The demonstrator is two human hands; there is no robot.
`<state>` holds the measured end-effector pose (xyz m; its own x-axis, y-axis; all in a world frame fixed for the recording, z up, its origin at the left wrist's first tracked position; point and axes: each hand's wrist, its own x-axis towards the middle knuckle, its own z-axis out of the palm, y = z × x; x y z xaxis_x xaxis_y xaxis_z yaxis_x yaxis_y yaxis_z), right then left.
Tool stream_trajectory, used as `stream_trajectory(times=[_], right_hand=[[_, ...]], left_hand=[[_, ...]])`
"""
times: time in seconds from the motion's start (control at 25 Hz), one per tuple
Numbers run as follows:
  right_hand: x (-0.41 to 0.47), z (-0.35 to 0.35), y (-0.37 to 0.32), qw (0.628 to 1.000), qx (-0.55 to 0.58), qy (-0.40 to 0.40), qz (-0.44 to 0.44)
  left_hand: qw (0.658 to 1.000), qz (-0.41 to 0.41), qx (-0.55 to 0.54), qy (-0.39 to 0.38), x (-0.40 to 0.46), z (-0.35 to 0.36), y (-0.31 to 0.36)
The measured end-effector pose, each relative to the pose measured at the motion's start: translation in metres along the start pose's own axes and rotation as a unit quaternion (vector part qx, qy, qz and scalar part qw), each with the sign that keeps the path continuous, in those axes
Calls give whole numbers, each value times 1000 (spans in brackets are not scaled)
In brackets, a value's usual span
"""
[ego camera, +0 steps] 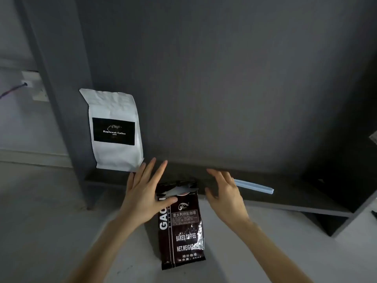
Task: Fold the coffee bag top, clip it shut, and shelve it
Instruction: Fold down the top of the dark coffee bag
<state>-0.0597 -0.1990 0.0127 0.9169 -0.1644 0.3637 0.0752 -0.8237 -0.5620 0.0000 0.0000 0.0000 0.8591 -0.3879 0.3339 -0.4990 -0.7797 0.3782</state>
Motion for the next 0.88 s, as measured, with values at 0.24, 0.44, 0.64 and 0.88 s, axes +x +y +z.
stream_trajectory(times=[0.24,0.44,0.64,0.88], right_hand=[[8,37,17,994,83,-34,54],[21,53,23,990,129,-32,53],[23,55,22,986,155,-18,53],[11,47,16,966,244,-1,83]], left_hand=[[998,-16,-39,-54,2,25,-14],[995,-35,-87,-41,11,36,-21],[988,-38,-149,-31,14,37,-21],[983,-12,-181,34,9,27,-9]])
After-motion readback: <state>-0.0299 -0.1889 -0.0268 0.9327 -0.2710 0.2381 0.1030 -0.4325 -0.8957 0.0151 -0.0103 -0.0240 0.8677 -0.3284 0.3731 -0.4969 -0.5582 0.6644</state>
